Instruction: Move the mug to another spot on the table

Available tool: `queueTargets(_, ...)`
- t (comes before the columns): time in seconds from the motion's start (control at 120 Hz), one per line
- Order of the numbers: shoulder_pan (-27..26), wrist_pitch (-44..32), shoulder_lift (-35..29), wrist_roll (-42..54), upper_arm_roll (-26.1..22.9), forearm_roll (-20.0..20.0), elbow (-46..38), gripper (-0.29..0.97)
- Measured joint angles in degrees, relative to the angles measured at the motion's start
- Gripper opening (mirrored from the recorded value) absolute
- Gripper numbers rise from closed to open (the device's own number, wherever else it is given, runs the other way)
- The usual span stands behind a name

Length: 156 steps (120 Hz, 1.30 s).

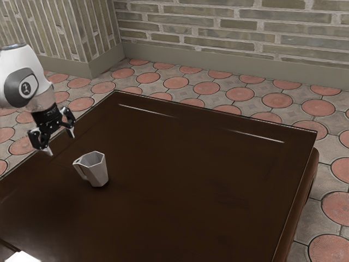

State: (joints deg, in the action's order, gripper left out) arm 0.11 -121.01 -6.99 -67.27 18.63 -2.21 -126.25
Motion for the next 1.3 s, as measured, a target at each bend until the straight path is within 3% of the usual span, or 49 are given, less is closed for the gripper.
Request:
queueTargets(0.117,-0.18,-5.21,2.84,-8.53,1.03,-5.12,-2.63,0.68)
queueTargets(0.292,0.42,-12.06,6.12,-18.48,1.31,-7.62,-4.45,0.68)
queueTargets(0.733,-0.02,-19.38,15.47,-33.45,1.15,-8.55,-1.51,0.68)
queueTargets(1.3,0.05,-24.45,18.66,-36.94,1.08,-8.56,-1.56,0.68)
